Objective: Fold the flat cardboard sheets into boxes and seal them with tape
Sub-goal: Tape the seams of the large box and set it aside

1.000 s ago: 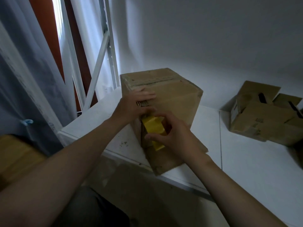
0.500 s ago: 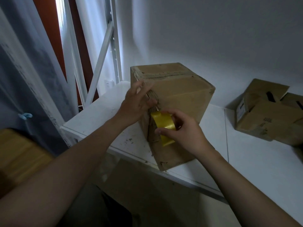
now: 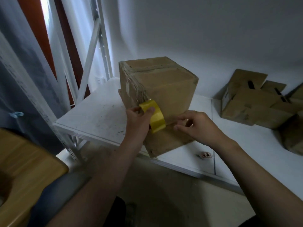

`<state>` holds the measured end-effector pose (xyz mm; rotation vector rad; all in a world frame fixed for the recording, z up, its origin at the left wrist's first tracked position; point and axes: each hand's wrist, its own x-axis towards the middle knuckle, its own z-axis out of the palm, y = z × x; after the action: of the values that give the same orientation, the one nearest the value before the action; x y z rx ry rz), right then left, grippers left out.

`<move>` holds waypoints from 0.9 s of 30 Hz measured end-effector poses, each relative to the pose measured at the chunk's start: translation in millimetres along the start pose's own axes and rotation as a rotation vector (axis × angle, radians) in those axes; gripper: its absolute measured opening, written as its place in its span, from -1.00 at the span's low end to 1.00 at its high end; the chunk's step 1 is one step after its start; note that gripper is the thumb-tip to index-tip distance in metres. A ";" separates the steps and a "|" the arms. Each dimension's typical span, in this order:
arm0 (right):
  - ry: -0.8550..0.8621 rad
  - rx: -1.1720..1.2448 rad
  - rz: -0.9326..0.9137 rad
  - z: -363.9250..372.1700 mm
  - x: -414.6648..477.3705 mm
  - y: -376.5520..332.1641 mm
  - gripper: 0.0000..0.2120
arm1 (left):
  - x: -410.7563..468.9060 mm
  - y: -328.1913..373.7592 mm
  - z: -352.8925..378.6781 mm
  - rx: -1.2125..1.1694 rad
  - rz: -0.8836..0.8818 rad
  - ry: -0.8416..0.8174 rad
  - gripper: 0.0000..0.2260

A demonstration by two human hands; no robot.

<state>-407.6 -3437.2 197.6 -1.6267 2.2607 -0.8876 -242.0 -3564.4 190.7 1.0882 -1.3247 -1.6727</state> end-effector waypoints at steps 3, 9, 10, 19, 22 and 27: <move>-0.162 -0.250 0.179 -11.5 -20.0 37.6 -0.90 | -1.1 -3.8 10.6 -0.001 0.027 0.064 -0.57; -0.395 -0.443 0.425 -3.5 -58.6 89.5 -0.66 | -4.2 -4.8 27.3 0.004 0.073 0.175 -0.63; -0.392 -0.442 0.428 -0.8 -62.6 93.3 -0.68 | -4.3 -5.9 29.0 0.008 0.082 0.188 -0.64; -0.169 -0.376 0.351 7.1 -68.1 89.3 -0.70 | -5.1 -5.6 26.8 -0.036 0.094 0.184 -0.63; -0.004 -0.245 0.250 2.8 -58.3 72.1 -0.76 | 0.4 -4.3 22.4 -0.071 0.040 0.156 -0.61; 0.089 -0.161 0.080 -7.3 -32.0 31.0 -0.85 | 4.9 2.4 14.6 -0.150 -0.108 0.062 -0.53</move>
<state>-423.9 -3399.1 179.9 -1.5764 2.4976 -0.7910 -257.3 -3564.1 193.8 1.1308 -1.0998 -1.7719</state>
